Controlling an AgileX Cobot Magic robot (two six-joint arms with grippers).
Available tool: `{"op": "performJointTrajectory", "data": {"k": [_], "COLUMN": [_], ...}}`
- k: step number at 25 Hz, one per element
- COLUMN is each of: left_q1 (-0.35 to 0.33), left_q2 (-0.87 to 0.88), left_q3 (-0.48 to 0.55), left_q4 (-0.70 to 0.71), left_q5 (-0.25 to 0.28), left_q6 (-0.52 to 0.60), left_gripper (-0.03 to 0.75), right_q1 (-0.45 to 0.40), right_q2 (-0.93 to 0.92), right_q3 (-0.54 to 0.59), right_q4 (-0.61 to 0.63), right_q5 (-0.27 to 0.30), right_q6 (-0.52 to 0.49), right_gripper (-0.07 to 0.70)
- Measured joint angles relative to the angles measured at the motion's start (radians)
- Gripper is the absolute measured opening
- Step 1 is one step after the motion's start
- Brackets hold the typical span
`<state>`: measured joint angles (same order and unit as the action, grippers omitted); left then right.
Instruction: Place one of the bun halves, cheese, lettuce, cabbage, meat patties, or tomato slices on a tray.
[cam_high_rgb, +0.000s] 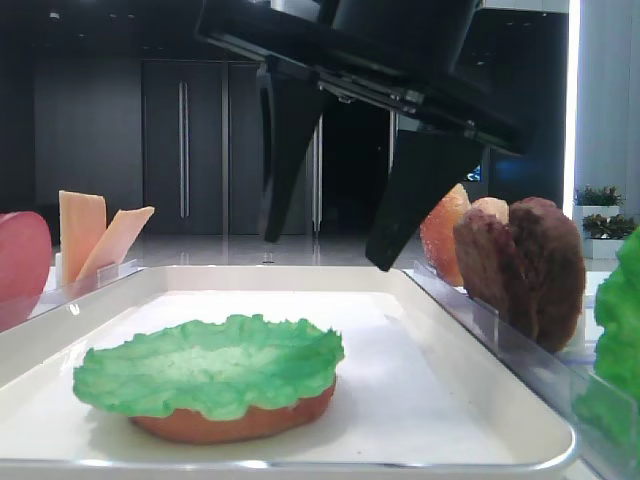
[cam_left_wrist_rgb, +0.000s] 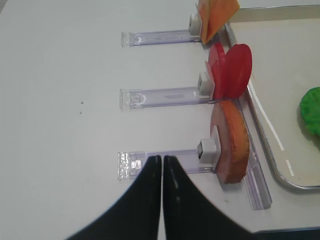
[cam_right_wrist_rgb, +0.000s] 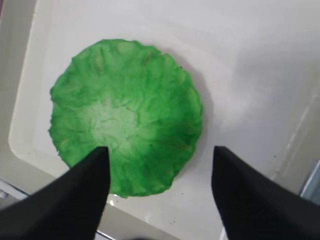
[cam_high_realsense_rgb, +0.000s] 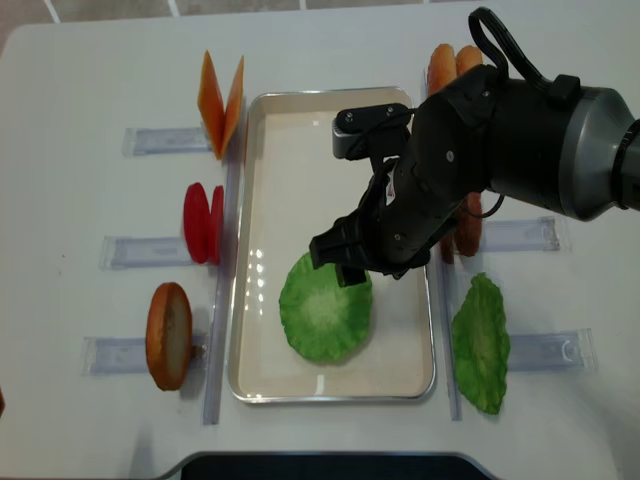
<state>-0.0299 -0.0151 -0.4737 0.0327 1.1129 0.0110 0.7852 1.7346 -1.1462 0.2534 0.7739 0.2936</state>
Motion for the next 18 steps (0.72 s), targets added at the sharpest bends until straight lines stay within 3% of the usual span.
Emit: {"op": "performJointTrajectory", "data": {"k": [6, 18], "left_q1": [0.000, 0.000], "left_q2": [0.000, 0.000], "left_q3": [0.000, 0.000], "left_q4": [0.000, 0.000], "left_q5": [0.000, 0.000], "left_q6": [0.000, 0.000], "left_gripper": [0.000, 0.000], "right_q1": [0.000, 0.000], "right_q2": [0.000, 0.000], "right_q3": [-0.007, -0.227], "right_q4": [-0.077, -0.173], "right_q5": [0.062, 0.340], "right_q6": [0.110, 0.156], "right_gripper": [0.472, 0.476]}}
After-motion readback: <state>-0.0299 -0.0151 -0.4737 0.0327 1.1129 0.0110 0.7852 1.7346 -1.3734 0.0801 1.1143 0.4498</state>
